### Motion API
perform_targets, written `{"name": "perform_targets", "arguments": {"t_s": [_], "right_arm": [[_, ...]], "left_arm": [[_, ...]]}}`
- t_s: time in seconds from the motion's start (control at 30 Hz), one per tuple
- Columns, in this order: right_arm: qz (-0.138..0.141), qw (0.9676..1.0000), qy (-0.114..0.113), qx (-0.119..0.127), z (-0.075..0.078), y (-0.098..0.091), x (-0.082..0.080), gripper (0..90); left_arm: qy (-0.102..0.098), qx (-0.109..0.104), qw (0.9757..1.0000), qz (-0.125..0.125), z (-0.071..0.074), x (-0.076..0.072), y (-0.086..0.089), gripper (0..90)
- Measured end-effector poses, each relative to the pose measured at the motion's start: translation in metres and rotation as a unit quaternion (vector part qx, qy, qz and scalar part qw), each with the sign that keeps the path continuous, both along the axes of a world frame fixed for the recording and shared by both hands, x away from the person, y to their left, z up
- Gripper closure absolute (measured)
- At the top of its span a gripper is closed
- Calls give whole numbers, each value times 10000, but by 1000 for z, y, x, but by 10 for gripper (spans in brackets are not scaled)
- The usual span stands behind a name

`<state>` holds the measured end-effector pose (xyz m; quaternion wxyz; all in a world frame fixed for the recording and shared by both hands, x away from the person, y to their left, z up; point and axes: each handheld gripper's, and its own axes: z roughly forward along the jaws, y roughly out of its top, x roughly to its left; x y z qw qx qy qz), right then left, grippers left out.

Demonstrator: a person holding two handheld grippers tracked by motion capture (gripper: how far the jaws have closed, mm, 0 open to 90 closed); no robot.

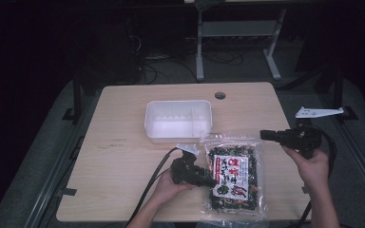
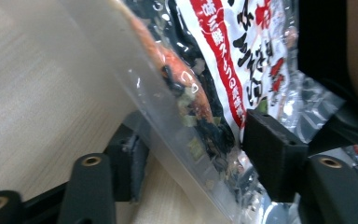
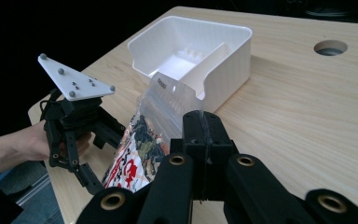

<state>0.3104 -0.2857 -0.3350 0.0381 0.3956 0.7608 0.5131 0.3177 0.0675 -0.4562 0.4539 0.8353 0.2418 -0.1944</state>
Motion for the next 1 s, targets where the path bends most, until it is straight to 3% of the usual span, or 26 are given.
{"name": "perform_targets", "arguments": {"t_s": [0.03, 0.07, 0.27, 0.5, 0.57, 0.63, 0.67, 0.7, 1.0], "right_arm": [[0, 10000, 0, 0, 0, 0, 0, 896], [0, 10000, -33, 94, 0, -1, -1, 896], [-24, 9996, -108, 274, 1, -5, -2, 896], [52, 9991, -161, 396, 1, -8, -2, 888], [99, 9990, -148, 417, -1, -9, -1, 836], [147, 9988, -77, 454, -4, -9, 1, 696], [147, 9988, -77, 454, -4, -9, 1, 696], [248, 9987, 21, 443, -8, -8, 3, 589], [464, 9978, 286, 384, -22, -3, 12, 517]], "left_arm": [[14, -70, 10000, -23, 1, 0, 1, 438], [4, -222, 9997, -41, 4, 0, 4, 505], [-40, -448, 9989, -135, 10, -2, 7, 685], [-184, -482, 9985, -180, 14, -6, 8, 721], [-253, -450, 9985, -171, 15, -7, 7, 722], [-334, -429, 9984, -147, 16, -8, 7, 724], [-334, -429, 9984, -147, 16, -8, 7, 724], [-352, -411, 9984, -133, 16, -8, 7, 724], [-407, -407, 9982, -175, 18, -9, 7, 724]]}}
